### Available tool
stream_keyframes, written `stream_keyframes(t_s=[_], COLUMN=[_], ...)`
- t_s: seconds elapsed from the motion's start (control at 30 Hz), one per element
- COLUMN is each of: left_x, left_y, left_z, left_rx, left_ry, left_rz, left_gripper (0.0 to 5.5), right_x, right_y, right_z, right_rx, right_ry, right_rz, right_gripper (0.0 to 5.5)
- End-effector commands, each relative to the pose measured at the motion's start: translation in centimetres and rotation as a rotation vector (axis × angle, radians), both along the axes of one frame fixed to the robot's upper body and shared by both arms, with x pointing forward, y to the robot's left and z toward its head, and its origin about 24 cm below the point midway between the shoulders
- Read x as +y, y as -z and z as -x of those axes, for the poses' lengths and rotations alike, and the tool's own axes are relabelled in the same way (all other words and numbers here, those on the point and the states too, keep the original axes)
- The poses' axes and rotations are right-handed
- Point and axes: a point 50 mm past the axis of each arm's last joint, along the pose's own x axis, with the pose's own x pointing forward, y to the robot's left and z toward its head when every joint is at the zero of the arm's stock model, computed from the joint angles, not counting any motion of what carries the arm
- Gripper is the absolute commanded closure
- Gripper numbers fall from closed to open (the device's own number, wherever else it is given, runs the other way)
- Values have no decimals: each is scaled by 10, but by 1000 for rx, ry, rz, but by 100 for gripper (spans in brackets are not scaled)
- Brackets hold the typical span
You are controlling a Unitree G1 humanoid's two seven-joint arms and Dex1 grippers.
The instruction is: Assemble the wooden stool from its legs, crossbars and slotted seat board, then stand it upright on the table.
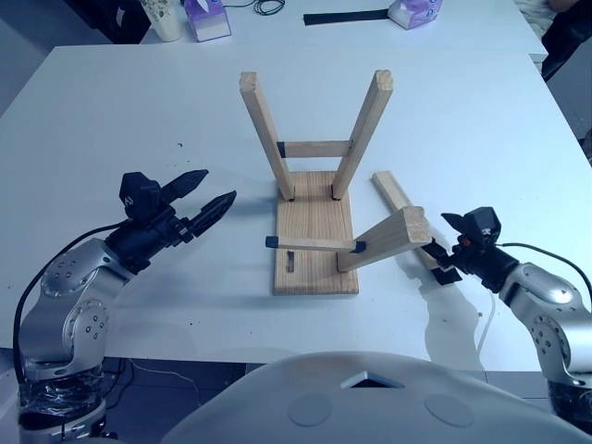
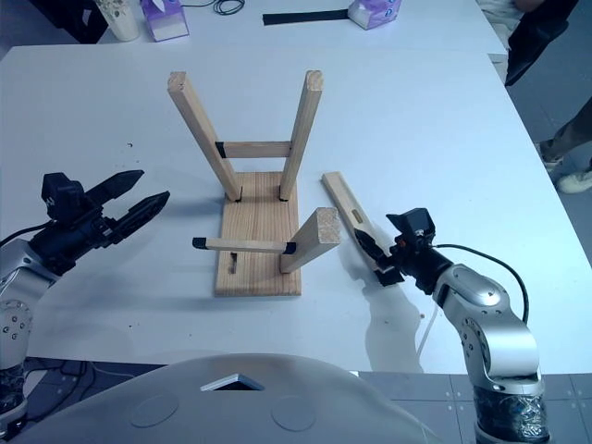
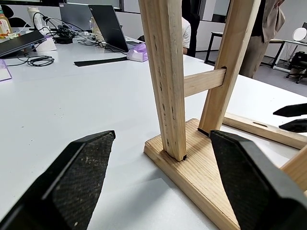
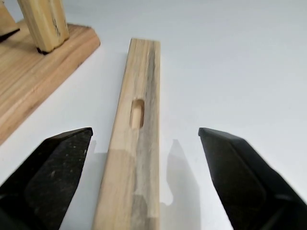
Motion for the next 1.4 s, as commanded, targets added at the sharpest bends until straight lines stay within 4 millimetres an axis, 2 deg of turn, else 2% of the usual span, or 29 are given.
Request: stream_keyframes(t_s=[0.03,0.17,0.43,0.67,0.83,1.0,1.1,1.13,1.23,1.33,1.4], left_x=[-4,-5,3,5,6,7,2,-2,-18,-37,-53], left_y=[-3,-6,-13,-20,-30,-50,-72,-80,-100,-119,-130], left_z=[-5,-12,-23,-31,-39,-48,-56,-56,-51,-57,-63], left_rx=[-1,-5,-37,-80,-118,-182,-236,-248,-270,-308,-309], left_ry=[34,49,2,-21,-48,-101,-110,-75,90,170,276], left_rz=[-11,-15,-17,-11,7,17,66,98,144,177,254], left_gripper=[184,184,184,184,184,184,184,184,138,93,86], right_x=[4,6,2,3,1,-8,-19,-23,-31,-23,-11], right_y=[17,27,25,15,8,0,-21,-32,-73,-126,-155], right_z=[13,19,9,-8,-18,-31,-51,-59,-79,-91,-94], right_rx=[56,58,-31,-109,-146,-184,-289,-340,-513,-673,-726], right_ry=[-6,16,46,38,32,62,93,101,96,-23,-151], right_rz=[36,45,66,41,24,2,-26,-39,-106,-264,-366], right_gripper=[142,142,253,346,346,346,346,346,346,346,346])
